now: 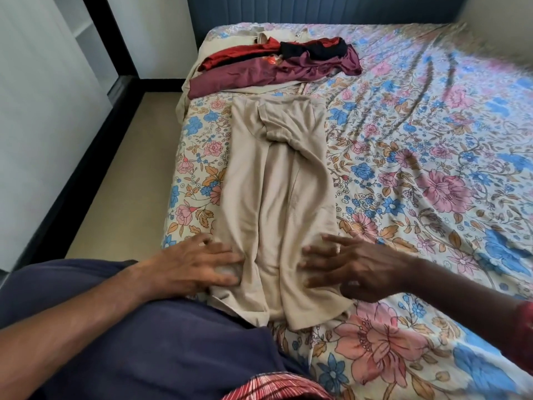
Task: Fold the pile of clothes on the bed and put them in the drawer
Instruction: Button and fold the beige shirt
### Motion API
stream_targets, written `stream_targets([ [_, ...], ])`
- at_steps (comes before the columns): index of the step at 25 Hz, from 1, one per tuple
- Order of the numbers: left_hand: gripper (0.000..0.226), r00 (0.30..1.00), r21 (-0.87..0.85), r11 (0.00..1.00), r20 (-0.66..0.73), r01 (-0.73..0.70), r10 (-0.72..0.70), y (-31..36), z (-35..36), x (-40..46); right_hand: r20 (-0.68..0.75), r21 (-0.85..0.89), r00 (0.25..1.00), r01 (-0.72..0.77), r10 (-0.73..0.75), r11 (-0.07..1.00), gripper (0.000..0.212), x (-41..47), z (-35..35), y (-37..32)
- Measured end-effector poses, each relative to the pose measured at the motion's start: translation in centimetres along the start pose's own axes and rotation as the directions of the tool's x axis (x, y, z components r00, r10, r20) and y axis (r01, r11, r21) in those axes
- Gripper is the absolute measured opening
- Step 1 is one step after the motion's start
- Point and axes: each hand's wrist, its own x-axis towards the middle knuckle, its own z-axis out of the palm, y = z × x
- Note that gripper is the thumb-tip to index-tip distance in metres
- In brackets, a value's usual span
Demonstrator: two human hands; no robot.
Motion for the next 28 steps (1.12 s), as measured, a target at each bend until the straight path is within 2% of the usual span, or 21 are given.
stream_targets([
  [1,0.039,0.998,-0.046,0.998,0.049,0.036,-0.033,0.1,0.2,0.2,0.001,0.074,1.000,0.015,-0.015,0.997,0.054,0.3,0.8,0.0],
  [2,0.038,0.991,-0.182,0.977,0.089,0.112,-0.097,0.0,-0.2,0.5,-0.005,0.194,1.000,-0.009,0.010,0.981,0.051,0.5,1.1,-0.1],
  [3,0.037,0.969,-0.444,0.861,0.119,0.249,-0.218,-0.1,-0.8,0.9,-0.006,0.377,0.997,-0.072,0.081,0.923,0.048,0.5,1.1,0.2],
  [4,0.035,0.921,-0.704,0.604,0.203,0.372,-0.331,-0.6,-1.9,1.4,-0.003,0.582,0.982,-0.150,0.187,0.799,0.044,0.9,0.1,0.6],
  [5,0.032,0.866,-0.868,0.252,0.314,0.428,-0.390,-1.4,-2.6,2.0,0.016,0.761,0.953,-0.208,0.302,0.615,0.038,1.2,-1.1,1.3],
  [6,0.028,0.808,-0.895,-0.046,0.421,0.443,-0.412,-2.5,-3.3,2.7,0.040,0.888,0.906,-0.226,0.422,0.401,0.030,1.6,-2.2,2.1],
  [7,0.024,0.740,-0.863,-0.232,0.505,0.449,-0.445,-3.9,-3.3,3.4,0.092,0.954,0.827,-0.233,0.555,0.188,0.023,2.1,-3.2,3.0],
  [8,0.023,0.665,-0.824,-0.355,0.566,0.441,-0.487,-4.9,-3.1,4.2,0.186,0.971,0.714,-0.237,0.675,-0.017,0.022,2.7,-3.7,3.8],
  [10,0.034,0.461,-0.746,-0.521,0.666,0.415,-0.586,-5.9,-2.5,5.6,0.379,0.925,0.499,-0.223,0.779,-0.307,0.025,3.9,-4.0,4.7],
  [11,0.039,0.352,-0.712,-0.579,0.701,0.398,-0.620,-5.9,-2.1,6.2,0.435,0.900,0.444,-0.199,0.783,-0.388,0.025,4.0,-3.9,4.9],
  [12,0.042,0.279,-0.687,-0.620,0.723,0.379,-0.631,-5.8,-1.5,6.6,0.464,0.884,0.424,-0.168,0.778,-0.435,0.022,4.1,-4.0,4.9],
  [13,0.042,0.254,-0.681,-0.643,0.730,0.351,-0.635,-5.6,-0.9,6.6,0.472,0.877,0.427,-0.135,0.771,-0.461,0.017,4.1,-3.9,5.1],
  [15,0.040,0.238,-0.695,-0.663,0.718,0.279,-0.654,-5.1,-0.6,6.6,0.468,0.872,0.452,-0.096,0.760,-0.480,0.015,4.2,-4.1,5.1],
  [16,0.039,0.223,-0.714,-0.652,0.699,0.254,-0.679,-4.9,-0.6,6.8,0.457,0.883,0.432,-0.118,0.777,-0.454,0.020,4.4,-3.9,5.3],
  [17,0.036,0.181,-0.753,-0.608,0.654,0.251,-0.735,-4.8,-0.4,7.0,0.427,0.904,0.370,-0.178,0.825,-0.389,0.028,4.7,-3.5,5.5],
  [19,0.030,0.071,-0.841,-0.373,0.432,0.392,-0.899,-4.8,-0.5,7.9,0.282,0.911,0.169,-0.357,0.944,-0.207,0.034,6.0,-2.8,5.8],
  [20,0.028,0.055,-0.844,-0.227,0.289,0.486,-0.956,-5.0,-0.8,8.1,0.158,0.885,0.089,-0.455,0.984,-0.101,0.034,6.5,-2.8,5.8],
  [21,0.030,0.075,-0.838,-0.113,0.180,0.535,-0.981,-5.4,-0.8,8.0,0.026,0.842,0.051,-0.539,0.998,0.005,0.036,6.9,-2.8,5.9],
  [22,0.034,0.117,-0.843,-0.027,0.106,0.537,-0.987,-6.0,-0.7,7.8,-0.078,0.791,0.053,-0.605,0.996,0.095,0.038,7.1,-2.8,6.2],
  [24,0.042,0.213,-0.871,0.103,0.002,0.481,-0.977,-7.6,0.1,7.0,-0.181,0.707,0.100,-0.678,0.978,0.200,0.031,6.9,-2.8,7.6],
  [28,0.041,0.372,-0.800,0.384,-0.218,0.461,-0.902,-9.5,1.1,6.4,-0.190,0.628,0.235,-0.717,0.953,0.302,0.009,6.1,-3.0,10.4],
])
